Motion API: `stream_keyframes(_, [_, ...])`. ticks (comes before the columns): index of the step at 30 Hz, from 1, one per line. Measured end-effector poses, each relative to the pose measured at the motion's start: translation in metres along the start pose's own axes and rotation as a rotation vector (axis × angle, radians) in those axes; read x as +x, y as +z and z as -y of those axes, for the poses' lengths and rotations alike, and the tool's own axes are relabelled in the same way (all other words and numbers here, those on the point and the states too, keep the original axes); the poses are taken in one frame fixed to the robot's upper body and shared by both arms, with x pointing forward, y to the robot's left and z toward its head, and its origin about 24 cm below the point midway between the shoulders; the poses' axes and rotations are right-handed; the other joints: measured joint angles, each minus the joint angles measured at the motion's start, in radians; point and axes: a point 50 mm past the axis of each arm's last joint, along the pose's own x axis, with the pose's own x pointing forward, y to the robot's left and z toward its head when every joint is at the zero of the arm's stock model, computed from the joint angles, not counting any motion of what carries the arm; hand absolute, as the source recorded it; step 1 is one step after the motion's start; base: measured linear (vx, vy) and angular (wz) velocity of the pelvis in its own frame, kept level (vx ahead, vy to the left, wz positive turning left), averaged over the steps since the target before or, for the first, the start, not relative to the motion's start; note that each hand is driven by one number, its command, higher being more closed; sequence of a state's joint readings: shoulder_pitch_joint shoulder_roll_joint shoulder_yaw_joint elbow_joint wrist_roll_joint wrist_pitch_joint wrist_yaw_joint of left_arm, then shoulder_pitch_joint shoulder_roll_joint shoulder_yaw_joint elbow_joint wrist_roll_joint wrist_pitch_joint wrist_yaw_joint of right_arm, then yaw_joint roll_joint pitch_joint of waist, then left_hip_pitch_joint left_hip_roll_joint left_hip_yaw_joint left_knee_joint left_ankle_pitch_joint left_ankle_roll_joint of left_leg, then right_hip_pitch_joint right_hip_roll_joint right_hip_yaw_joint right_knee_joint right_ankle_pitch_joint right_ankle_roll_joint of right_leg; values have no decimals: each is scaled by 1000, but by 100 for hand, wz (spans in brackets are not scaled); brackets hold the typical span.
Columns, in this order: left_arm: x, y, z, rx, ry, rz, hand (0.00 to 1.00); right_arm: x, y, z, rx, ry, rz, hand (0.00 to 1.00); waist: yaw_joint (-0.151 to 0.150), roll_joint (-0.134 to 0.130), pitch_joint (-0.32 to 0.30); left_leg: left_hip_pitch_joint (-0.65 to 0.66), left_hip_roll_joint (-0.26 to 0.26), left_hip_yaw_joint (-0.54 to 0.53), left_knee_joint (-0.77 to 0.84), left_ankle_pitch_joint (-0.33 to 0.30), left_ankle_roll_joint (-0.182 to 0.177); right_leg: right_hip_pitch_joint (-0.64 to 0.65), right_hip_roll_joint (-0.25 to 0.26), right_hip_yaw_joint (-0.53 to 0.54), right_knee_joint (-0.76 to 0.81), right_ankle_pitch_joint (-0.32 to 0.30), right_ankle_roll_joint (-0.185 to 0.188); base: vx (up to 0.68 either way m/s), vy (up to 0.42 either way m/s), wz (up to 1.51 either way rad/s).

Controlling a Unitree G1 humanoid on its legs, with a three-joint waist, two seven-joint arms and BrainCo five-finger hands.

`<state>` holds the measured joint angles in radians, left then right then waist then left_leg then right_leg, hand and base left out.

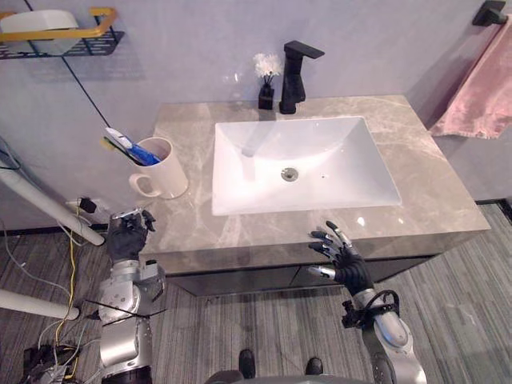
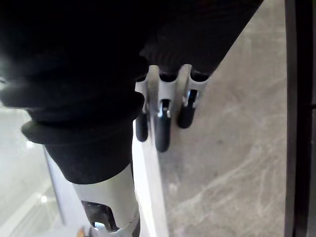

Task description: Organize washtable

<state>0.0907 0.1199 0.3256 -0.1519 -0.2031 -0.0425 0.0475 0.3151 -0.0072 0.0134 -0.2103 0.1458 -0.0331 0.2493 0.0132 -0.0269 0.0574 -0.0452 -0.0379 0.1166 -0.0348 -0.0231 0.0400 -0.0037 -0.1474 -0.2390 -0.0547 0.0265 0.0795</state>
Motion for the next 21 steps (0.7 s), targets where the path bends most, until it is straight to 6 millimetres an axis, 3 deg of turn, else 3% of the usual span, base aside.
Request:
stream_keyframes(13, [18, 9, -1, -4, 14, 46, 100, -1, 0, 3, -2, -29, -5, 0, 2, -18, 35, -27, 16, 47, -1, -2, 1, -45, 12, 49, 0, 39, 2, -20, -2, -11])
stream_keyframes(21, [30, 26, -4, 29, 17, 115, 100, 1, 9, 2, -12, -28, 43, 0, 3, -23, 72, -44, 23, 77, 2, -5, 6, -75, 20, 57, -2, 65, -2, -16, 6, -12])
